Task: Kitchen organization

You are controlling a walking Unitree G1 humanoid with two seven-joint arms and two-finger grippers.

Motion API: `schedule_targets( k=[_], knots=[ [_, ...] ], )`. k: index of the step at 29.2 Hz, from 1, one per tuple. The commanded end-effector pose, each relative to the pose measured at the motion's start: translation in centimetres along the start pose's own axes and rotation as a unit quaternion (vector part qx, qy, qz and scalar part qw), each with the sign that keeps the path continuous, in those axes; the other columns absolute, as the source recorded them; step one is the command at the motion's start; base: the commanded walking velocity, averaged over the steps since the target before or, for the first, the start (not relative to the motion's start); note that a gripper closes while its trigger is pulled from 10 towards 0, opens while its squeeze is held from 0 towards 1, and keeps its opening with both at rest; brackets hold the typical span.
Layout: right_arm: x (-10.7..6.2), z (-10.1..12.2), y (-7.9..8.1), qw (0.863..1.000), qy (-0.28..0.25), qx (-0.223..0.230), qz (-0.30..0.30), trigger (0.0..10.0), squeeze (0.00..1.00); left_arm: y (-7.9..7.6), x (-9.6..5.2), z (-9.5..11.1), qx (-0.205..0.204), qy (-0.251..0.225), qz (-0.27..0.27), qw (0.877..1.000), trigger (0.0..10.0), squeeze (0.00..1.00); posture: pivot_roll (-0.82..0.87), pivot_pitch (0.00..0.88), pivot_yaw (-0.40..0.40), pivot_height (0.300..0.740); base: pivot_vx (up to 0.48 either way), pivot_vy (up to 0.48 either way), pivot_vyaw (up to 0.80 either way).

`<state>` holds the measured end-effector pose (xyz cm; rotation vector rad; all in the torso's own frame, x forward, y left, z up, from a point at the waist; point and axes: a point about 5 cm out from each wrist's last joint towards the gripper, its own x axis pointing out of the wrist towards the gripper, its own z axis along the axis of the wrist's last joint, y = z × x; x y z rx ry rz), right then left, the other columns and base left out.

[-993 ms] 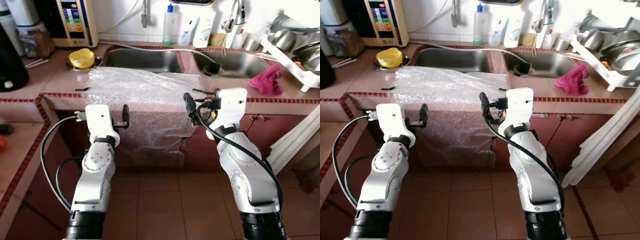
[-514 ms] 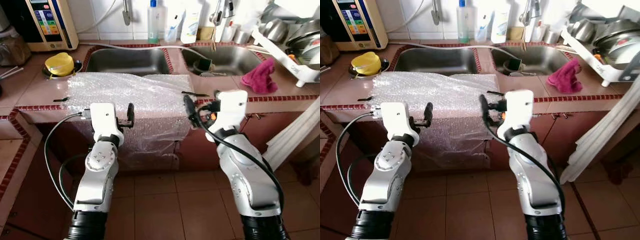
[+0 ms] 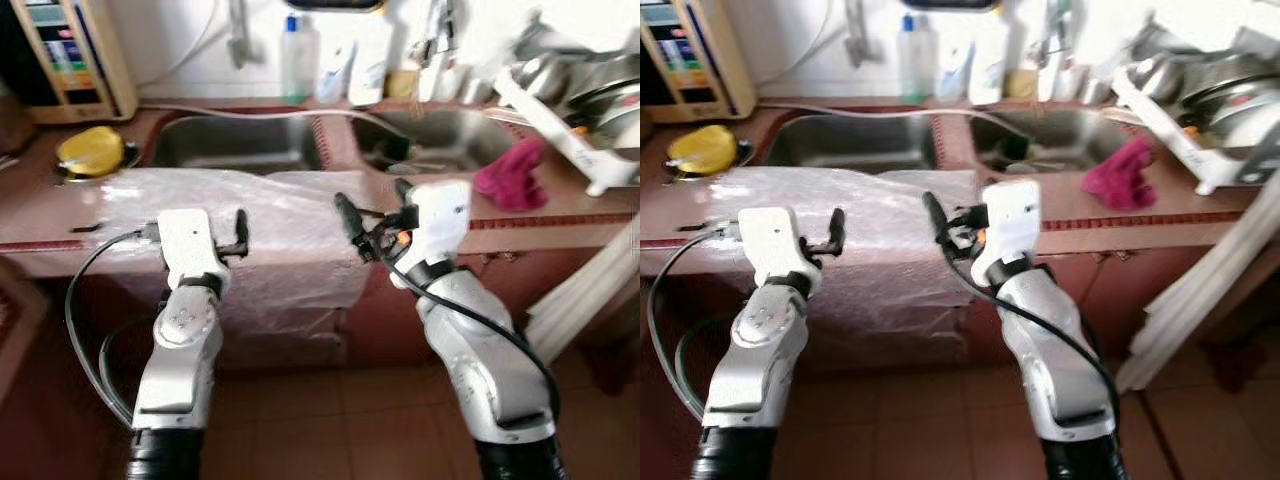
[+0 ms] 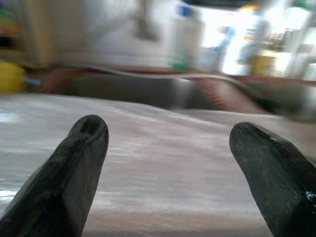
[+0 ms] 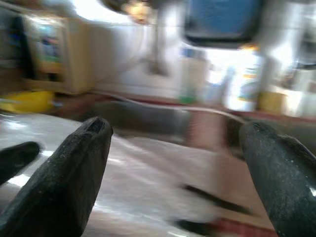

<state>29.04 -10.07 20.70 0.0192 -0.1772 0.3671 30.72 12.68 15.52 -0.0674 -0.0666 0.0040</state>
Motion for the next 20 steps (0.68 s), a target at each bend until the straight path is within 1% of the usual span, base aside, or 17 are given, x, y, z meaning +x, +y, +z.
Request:
schedule_targets(
  k=[1,8,11,14,18,19,20],
  knots=[
    [-0.02,0.64,-0.11,1.000,-0.012,0.001,-0.001,10.0,0.00,-0.27,0.11,0.47,0.007,-0.007,-0.006,1.000,10.0,0.00,-0.05,0.000,-0.011,0.740,0.439,0.000,0.00],
    [-0.05,0.64,-0.01,1.000,-0.014,-0.001,0.001,10.0,0.00,-0.60,0.19,0.31,0.009,-0.001,-0.014,1.000,10.0,0.00,-0.05,0.000,-0.010,0.740,0.422,0.000,0.00],
    [-0.04,0.55,0.13,1.000,-0.012,0.001,0.005,10.0,0.00,-0.43,0.23,0.24,0.008,0.003,-0.005,1.000,10.0,0.00,-0.04,0.000,-0.007,0.740,0.375,0.000,0.00],
    [-0.01,0.54,0.17,1.000,-0.012,0.001,0.005,10.0,0.00,-0.33,0.22,0.22,0.011,0.006,0.005,1.000,10.0,0.00,-0.04,0.000,-0.007,0.740,0.000,0.000,0.00],
    [0.10,0.48,0.29,1.000,-0.011,0.002,0.006,10.0,0.00,-0.40,0.22,0.07,0.003,0.017,0.013,1.000,10.0,0.00,-0.03,0.000,-0.003,0.740,0.000,0.000,0.00],
    [0.13,0.47,0.37,1.000,-0.011,0.002,0.006,10.0,0.00,-0.31,0.22,-0.09,-0.003,0.027,0.018,0.999,10.0,0.00,-0.02,0.000,0.001,0.740,0.000,0.000,0.74],
    [0.13,0.47,0.37,1.000,-0.011,0.002,0.006,10.0,0.00,-0.31,0.22,-0.09,-0.003,0.027,0.018,0.999,10.0,0.00,-0.02,0.000,0.001,0.740,0.000,0.000,0.74]
  ],
)
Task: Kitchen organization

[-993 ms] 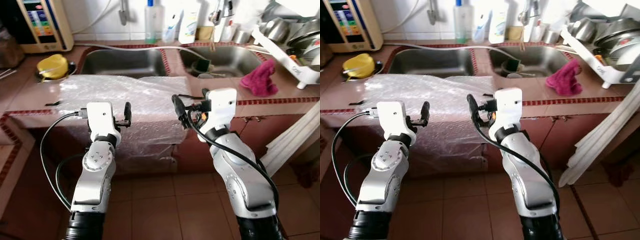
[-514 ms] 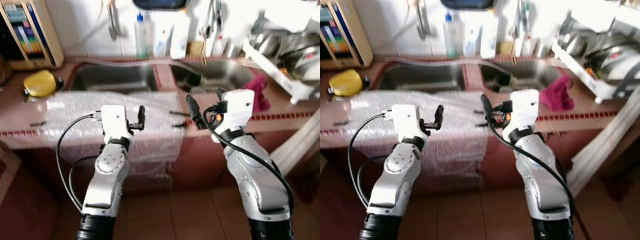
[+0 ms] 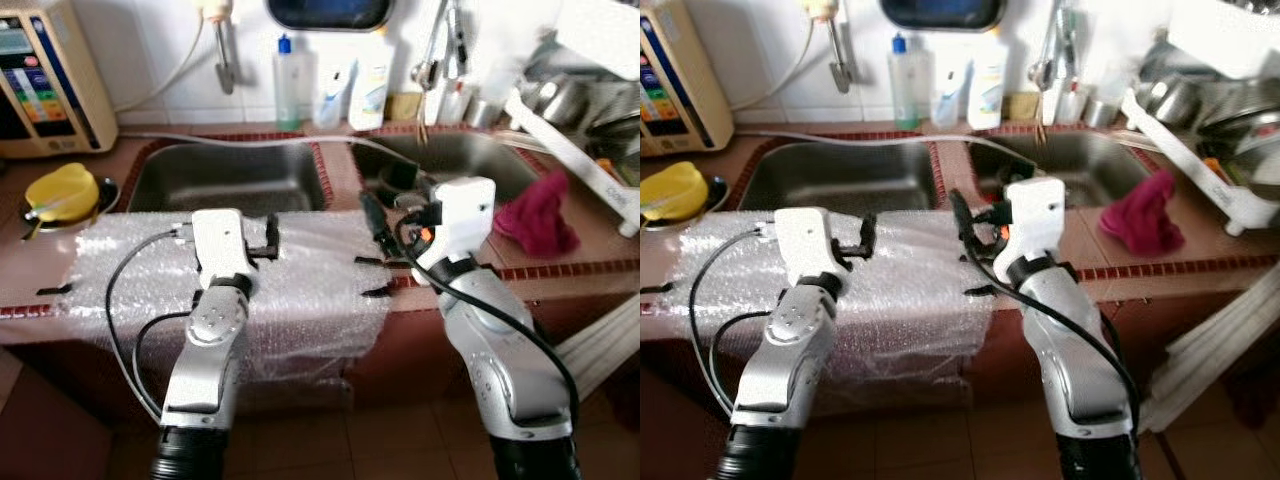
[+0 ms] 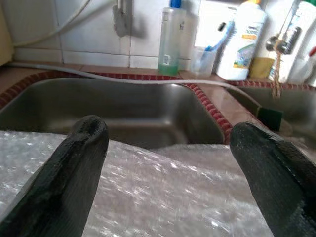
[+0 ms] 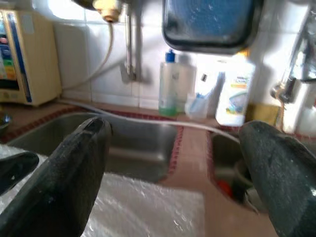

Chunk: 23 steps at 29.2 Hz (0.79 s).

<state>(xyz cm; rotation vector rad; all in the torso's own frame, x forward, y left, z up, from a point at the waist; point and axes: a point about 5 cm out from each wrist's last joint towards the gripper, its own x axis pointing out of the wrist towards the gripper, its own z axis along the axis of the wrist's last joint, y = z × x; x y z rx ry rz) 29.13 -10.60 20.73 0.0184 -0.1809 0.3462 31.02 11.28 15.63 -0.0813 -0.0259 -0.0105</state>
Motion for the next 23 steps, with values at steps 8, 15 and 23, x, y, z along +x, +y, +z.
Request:
schedule_targets(
  k=[8,15,23],
  knots=[
    [0.36,0.23,1.13,1.000,-0.008,0.004,0.018,10.0,0.00,1.06,0.07,-0.06,0.016,0.005,0.024,1.000,10.0,0.00,-0.01,0.000,0.001,0.740,0.000,0.000,0.80],
    [0.56,0.60,0.85,1.000,-0.018,0.014,0.007,10.0,0.00,1.21,0.21,-0.24,0.016,0.014,0.026,0.999,10.0,0.00,-0.01,0.000,0.003,0.740,0.000,0.000,0.23],
    [0.71,0.73,0.41,1.000,-0.020,0.015,-0.015,10.0,0.00,0.84,0.38,-0.45,0.006,0.030,0.008,1.000,10.0,0.00,-0.01,0.000,0.005,0.740,0.000,0.000,0.00]
  ],
)
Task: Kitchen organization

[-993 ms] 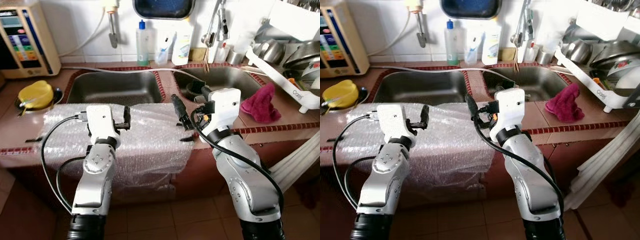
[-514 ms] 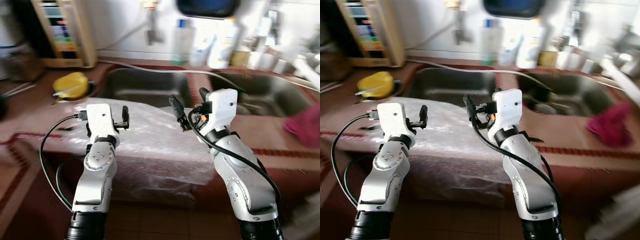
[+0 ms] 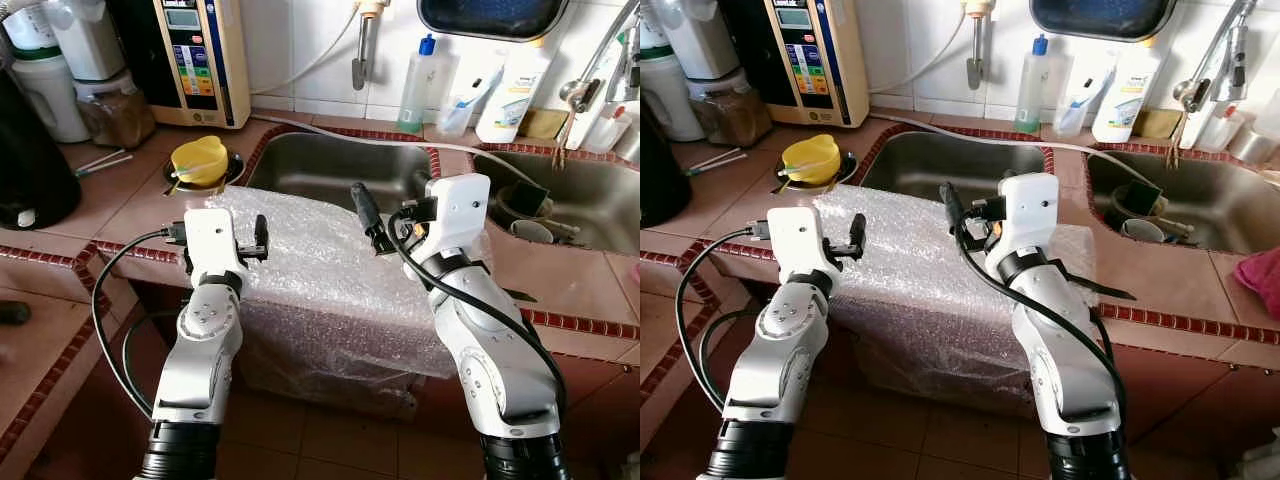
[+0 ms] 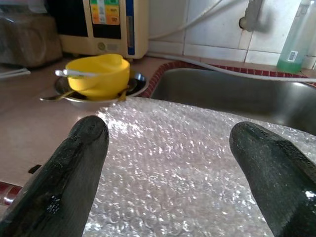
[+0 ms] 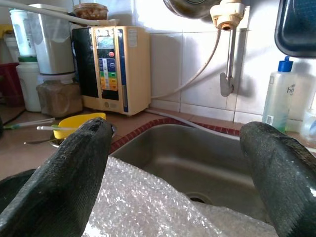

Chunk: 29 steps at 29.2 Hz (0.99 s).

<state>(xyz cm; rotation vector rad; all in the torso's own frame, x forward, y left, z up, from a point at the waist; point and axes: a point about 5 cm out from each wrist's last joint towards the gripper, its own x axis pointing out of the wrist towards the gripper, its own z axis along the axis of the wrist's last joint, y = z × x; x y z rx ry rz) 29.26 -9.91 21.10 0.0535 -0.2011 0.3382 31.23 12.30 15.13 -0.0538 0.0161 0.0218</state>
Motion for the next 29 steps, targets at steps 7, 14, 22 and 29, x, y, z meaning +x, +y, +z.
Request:
schedule_targets(
  k=[7,14,22,29],
  knots=[
    [0.4,-0.1,-0.7,1.000,0.005,0.006,-0.026,10.0,0.00,-0.6,0.4,0.1,-0.007,0.024,-0.036,0.999,10.0,0.00,0.01,0.000,0.018,0.740,0.000,0.000,-0.43],
    [-0.1,-1.4,-1.7,0.997,0.014,0.024,-0.074,10.0,0.00,-0.5,0.2,-0.1,0.016,0.043,-0.071,0.996,10.0,0.00,0.04,0.000,0.051,0.740,0.000,0.000,-0.43],
    [-3.4,-3.7,-4.2,0.990,0.064,0.008,-0.123,10.0,0.00,1.6,-1.1,-1.9,0.037,0.078,-0.057,0.995,10.0,0.00,0.00,0.000,0.047,0.740,0.000,0.000,0.00],
    [-4.0,-3.3,-3.9,0.993,0.067,-0.014,-0.096,10.0,0.00,3.9,-3.1,-3.2,0.045,0.100,-0.019,0.994,10.0,0.00,-0.01,0.000,0.010,0.740,0.000,0.000,0.00]
  ],
)
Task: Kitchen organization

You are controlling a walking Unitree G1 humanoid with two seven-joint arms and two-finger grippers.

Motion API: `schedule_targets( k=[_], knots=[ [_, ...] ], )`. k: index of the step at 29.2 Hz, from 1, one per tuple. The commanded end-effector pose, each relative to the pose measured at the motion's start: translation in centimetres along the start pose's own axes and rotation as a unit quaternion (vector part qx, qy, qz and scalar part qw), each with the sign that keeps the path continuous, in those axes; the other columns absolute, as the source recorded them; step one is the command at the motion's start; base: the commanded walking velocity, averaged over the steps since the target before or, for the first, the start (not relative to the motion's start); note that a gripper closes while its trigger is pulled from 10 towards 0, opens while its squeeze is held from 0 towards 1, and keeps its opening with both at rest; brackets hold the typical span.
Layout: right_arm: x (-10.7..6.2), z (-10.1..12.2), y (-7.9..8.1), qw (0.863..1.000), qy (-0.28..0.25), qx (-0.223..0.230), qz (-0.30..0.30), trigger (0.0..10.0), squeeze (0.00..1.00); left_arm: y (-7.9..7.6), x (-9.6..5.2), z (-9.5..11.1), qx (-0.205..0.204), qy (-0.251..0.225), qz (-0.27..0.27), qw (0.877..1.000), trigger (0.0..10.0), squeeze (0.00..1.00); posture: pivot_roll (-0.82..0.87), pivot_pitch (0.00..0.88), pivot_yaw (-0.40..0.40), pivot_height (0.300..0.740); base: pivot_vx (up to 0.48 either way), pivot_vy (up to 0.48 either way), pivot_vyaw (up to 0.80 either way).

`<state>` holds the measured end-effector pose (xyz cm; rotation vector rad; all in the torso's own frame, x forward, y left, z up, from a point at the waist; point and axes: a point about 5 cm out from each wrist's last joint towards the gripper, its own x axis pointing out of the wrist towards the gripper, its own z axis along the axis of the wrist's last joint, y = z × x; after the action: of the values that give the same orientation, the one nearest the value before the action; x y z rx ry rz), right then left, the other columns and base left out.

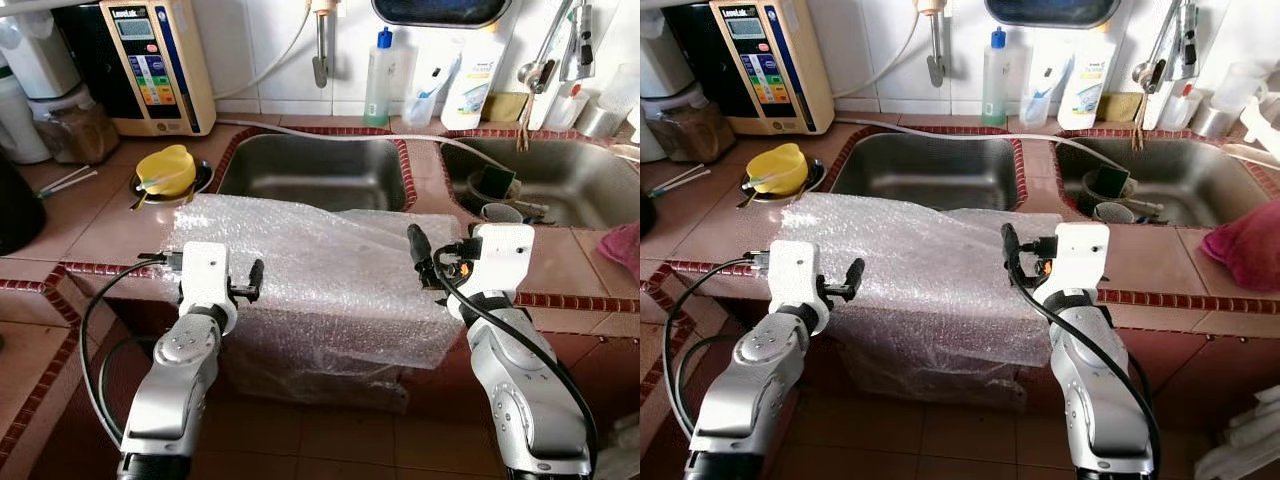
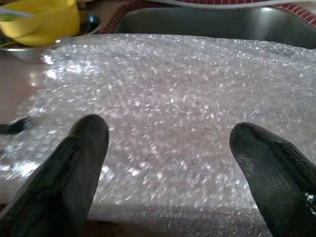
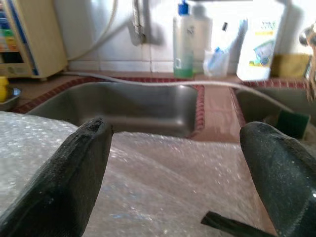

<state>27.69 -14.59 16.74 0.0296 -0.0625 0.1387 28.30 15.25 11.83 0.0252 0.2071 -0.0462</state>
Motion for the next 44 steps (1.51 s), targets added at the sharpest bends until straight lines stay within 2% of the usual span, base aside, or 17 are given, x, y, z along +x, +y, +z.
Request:
schedule_targets(
  k=[1,5,12,30,32,39,44],
  knots=[
    [-0.2,0.3,0.0,1.000,-0.001,-0.005,0.004,10.0,0.00,0.9,-0.4,-0.2,0.002,0.007,0.018,1.000,10.0,0.00,-0.01,0.000,0.007,0.740,0.000,0.000,0.00],
    [-0.4,0.3,-0.1,1.000,0.004,-0.009,0.006,10.0,0.00,1.1,-0.7,-0.5,-0.002,0.013,0.020,1.000,10.0,0.00,-0.01,0.000,0.003,0.740,0.000,0.000,0.00],
    [-0.4,0.3,0.1,1.000,0.005,-0.011,0.005,10.0,0.00,0.6,-0.3,-0.2,0.004,0.012,0.000,1.000,10.0,0.00,-0.02,0.000,0.014,0.740,0.000,0.000,0.00],
    [0.0,0.5,0.1,1.000,0.002,-0.009,0.001,10.0,0.00,0.3,0.0,-0.1,-0.005,0.014,0.005,1.000,10.0,0.00,-0.02,0.000,0.017,0.740,0.000,0.341,0.00],
    [0.1,0.6,0.0,1.000,-0.001,-0.010,-0.001,10.0,0.00,0.1,0.1,0.3,0.004,0.000,0.001,1.000,10.0,0.00,-0.02,0.000,0.017,0.740,0.000,0.000,0.00],
    [0.2,0.8,0.0,1.000,-0.004,-0.011,-0.003,10.0,0.00,-0.8,0.7,1.2,-0.007,-0.016,-0.009,1.000,10.0,0.00,-0.02,0.000,0.014,0.740,0.000,0.000,0.00],
    [0.6,1.2,0.0,1.000,-0.013,-0.017,-0.001,10.0,0.00,-1.8,1.1,2.4,-0.004,-0.062,-0.013,0.998,10.0,0.00,-0.02,0.000,0.005,0.740,0.000,0.000,0.00]
  ],
)
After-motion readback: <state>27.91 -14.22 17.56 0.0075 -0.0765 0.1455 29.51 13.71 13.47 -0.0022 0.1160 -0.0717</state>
